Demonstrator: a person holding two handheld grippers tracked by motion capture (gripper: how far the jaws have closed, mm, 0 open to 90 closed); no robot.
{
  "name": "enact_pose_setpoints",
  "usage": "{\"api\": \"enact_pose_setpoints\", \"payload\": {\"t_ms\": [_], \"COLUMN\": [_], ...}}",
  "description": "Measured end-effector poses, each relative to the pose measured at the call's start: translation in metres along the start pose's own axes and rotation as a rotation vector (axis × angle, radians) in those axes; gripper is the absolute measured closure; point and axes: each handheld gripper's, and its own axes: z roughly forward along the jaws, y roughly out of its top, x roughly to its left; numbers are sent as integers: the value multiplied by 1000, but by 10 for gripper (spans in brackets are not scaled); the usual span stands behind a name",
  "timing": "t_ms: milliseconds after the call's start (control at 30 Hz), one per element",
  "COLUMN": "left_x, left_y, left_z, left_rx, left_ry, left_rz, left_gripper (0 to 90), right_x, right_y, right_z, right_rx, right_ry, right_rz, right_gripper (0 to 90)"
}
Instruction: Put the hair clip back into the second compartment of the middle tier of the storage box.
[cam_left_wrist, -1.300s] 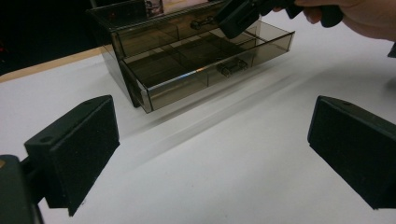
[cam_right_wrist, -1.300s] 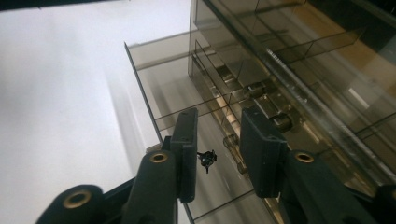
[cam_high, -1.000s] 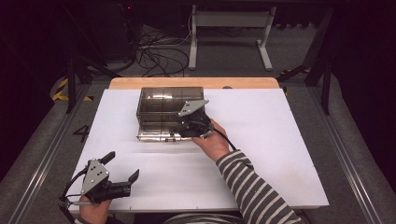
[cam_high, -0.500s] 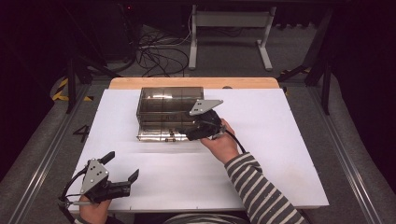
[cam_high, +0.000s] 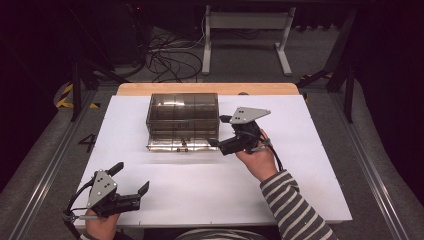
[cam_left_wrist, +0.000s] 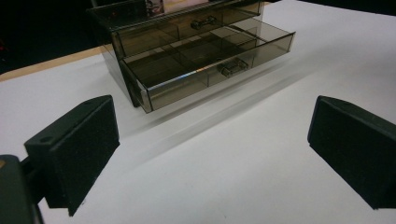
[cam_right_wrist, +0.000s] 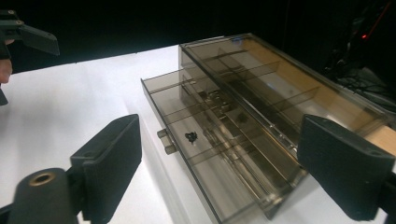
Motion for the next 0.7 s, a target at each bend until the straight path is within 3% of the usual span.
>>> {"api": "enact_pose_setpoints", "payload": {"t_ms": [700], "left_x": [0], "left_y": [0], "left_z": [0], "left_rx": [-2], "left_ry": [0], "left_rz": [-9], "left_gripper": [29], "right_x": [-8], "right_y": [-38], "right_z": [-66], "right_rx": [-62], "right_ry": [-88], "right_rz": [58], "right_gripper": [77]}}
